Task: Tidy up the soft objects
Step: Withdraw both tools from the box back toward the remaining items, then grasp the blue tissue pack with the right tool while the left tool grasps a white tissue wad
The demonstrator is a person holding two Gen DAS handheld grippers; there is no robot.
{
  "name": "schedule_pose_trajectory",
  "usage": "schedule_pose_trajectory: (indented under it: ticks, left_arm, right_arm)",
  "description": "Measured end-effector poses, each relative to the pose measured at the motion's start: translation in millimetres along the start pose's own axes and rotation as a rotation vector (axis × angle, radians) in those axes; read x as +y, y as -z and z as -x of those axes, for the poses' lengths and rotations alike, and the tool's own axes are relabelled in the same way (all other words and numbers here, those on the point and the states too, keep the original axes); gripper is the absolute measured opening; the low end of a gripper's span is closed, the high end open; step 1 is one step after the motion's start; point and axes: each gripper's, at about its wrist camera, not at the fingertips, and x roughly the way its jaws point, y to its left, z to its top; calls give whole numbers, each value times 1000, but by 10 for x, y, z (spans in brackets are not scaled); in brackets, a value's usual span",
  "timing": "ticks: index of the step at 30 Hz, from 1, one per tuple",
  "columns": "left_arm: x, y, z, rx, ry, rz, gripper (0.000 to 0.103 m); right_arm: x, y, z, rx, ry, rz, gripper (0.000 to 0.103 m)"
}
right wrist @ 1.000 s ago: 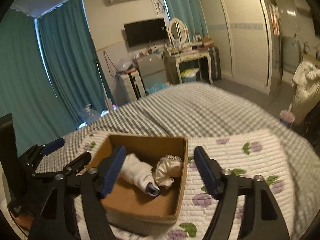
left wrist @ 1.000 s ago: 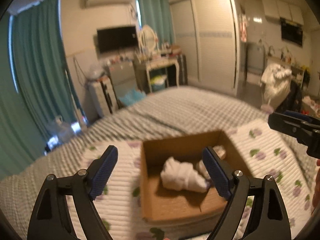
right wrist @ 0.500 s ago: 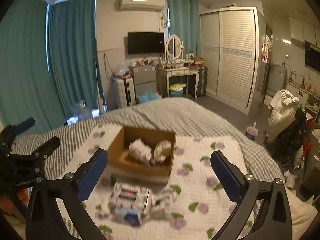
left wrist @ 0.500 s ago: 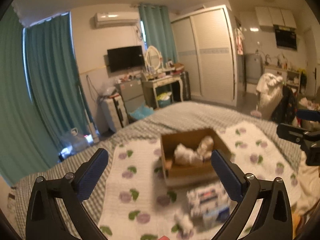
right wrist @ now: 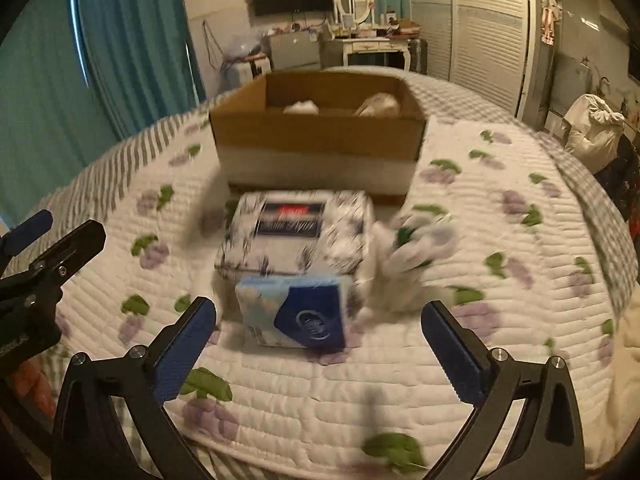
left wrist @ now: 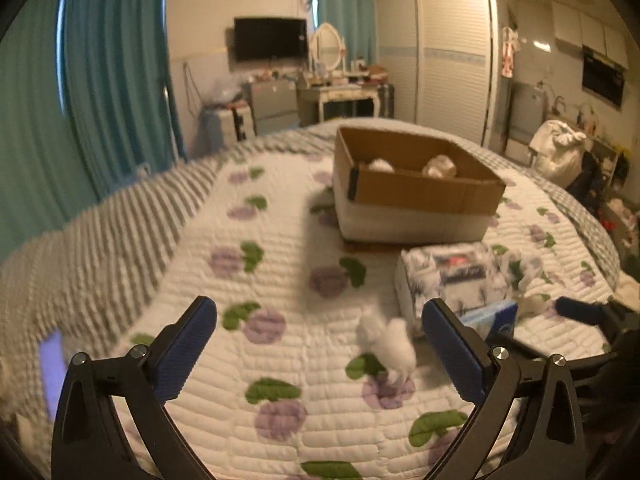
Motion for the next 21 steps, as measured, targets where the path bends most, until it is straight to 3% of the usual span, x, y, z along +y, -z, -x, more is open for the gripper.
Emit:
schedule_pose_trajectory:
  ticks: [6,8,10,15,19,21]
  left_arm:
    - [31,203,-284,87,2,-15,103]
    - [32,268,-371,112,17,-8,103]
    - [5,312,-437,138,40,-5,103]
    - [-165,317,-491,162,87,-53,103]
    - [-345,302,-674,212,95,-76,82]
    - [-398,317,-797,245,123,-72,77]
  right_arm:
    - [114,148,-478,81,3,20,99]
    - [137,151,-557,94,11,22,82]
    - [108,164,-566,101,21,26,73]
    - [-77,182,-307,64,31,37,73]
    - [-267,100,-202,35,14,-12,73]
    - [-295,67,-179,22,26,-12,73]
